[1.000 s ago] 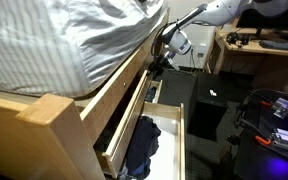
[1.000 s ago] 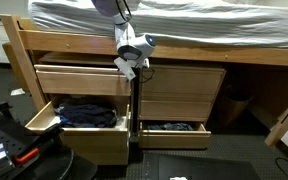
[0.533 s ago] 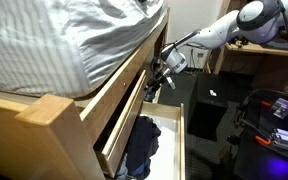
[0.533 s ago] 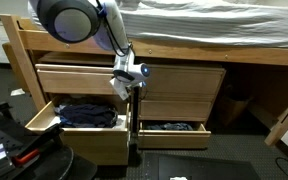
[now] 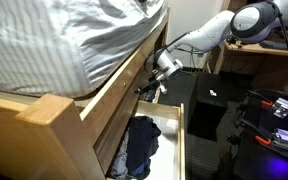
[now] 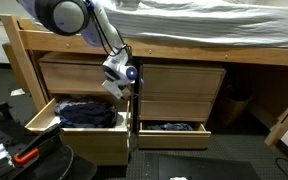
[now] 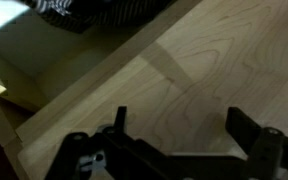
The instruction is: Close the top right and left drawers respectively
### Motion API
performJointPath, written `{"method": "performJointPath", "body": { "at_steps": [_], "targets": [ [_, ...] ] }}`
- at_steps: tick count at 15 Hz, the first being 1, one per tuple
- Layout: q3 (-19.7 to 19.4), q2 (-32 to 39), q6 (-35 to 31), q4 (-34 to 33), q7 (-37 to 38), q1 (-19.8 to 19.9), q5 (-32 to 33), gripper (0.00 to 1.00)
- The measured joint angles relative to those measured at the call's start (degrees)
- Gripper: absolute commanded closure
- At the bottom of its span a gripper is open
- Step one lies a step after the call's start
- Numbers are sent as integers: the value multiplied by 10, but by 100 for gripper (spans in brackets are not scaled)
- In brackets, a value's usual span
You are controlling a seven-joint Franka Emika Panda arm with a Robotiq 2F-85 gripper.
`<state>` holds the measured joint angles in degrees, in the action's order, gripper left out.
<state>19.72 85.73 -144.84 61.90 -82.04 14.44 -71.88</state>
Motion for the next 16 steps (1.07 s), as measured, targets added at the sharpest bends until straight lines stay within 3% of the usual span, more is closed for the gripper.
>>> {"method": "performJointPath", "body": {
  "at_steps": [3, 7, 12, 16],
  "targets": [
    [-36, -1, -11, -23, -63, -60, -90, 0],
    [-109, -1, -14, -32, 19, -131, -105, 0],
    [-118, -11, -42, -23, 24, -135, -104, 0],
    [-154, -99, -84, 66, 77, -154, -73, 0]
  ]
}}
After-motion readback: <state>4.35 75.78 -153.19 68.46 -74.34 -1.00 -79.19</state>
